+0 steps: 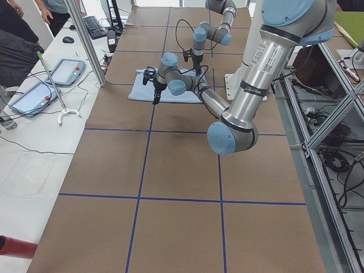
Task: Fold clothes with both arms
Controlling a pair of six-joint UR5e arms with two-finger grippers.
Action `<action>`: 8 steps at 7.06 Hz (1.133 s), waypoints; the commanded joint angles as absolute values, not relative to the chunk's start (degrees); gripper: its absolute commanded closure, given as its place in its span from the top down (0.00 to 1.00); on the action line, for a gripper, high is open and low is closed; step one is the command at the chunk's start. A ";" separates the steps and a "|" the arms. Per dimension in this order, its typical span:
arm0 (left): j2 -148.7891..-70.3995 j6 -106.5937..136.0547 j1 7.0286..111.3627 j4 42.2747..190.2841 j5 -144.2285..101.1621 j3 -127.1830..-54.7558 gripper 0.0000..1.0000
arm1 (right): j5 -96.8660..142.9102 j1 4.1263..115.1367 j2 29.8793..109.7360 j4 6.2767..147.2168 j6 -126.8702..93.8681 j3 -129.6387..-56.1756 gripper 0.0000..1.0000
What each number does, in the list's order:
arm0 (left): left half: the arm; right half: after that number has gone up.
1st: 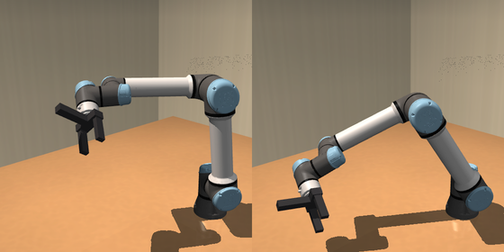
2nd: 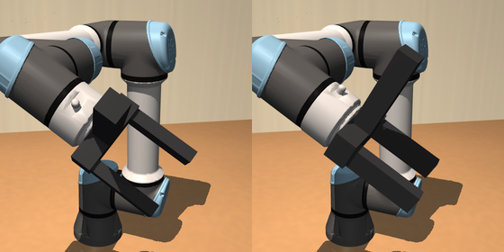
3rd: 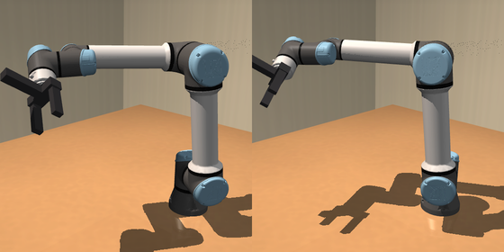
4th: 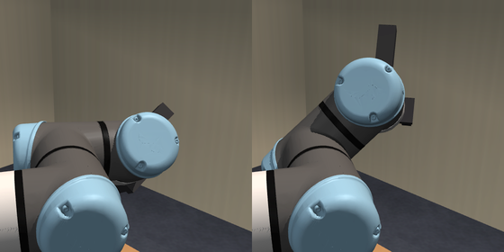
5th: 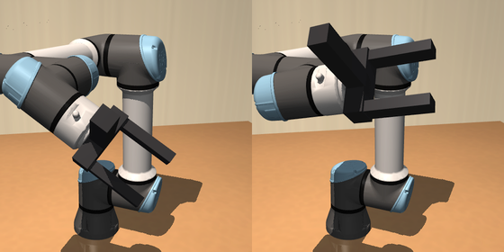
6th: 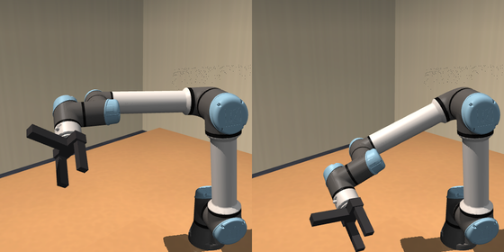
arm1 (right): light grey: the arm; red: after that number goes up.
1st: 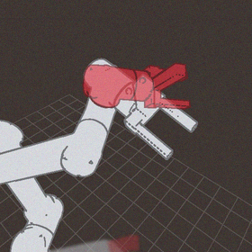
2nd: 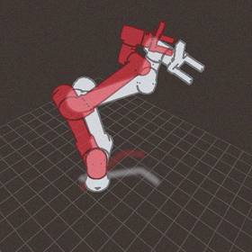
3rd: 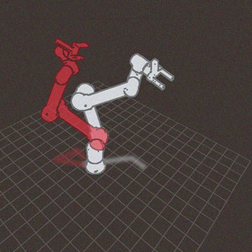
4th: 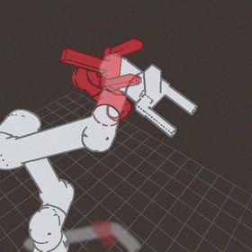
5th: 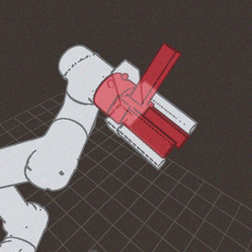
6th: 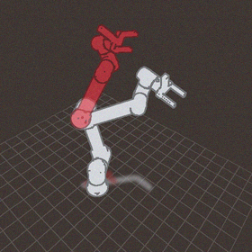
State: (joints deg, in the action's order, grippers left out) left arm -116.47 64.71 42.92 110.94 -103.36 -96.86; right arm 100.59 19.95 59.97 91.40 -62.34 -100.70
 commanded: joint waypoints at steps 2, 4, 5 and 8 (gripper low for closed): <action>-116.54 66.71 41.58 111.44 -103.36 -96.86 1.00 | 100.81 19.69 59.94 95.78 -61.79 -100.81 1.00; -116.54 66.80 41.22 111.45 -103.27 -96.86 1.00 | 100.64 19.78 59.94 98.51 -60.56 -101.42 1.00; -116.54 68.10 40.79 111.62 -103.27 -96.77 1.00 | 100.63 20.56 59.94 99.92 -59.60 -101.95 1.00; -116.72 69.26 39.81 111.71 -103.18 -96.86 1.00 | 100.46 21.18 60.90 102.74 -58.62 -103.89 1.00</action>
State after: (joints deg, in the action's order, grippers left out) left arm -116.66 68.95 39.95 111.64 -103.19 -96.82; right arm 100.56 21.07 60.43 102.12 -58.83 -103.54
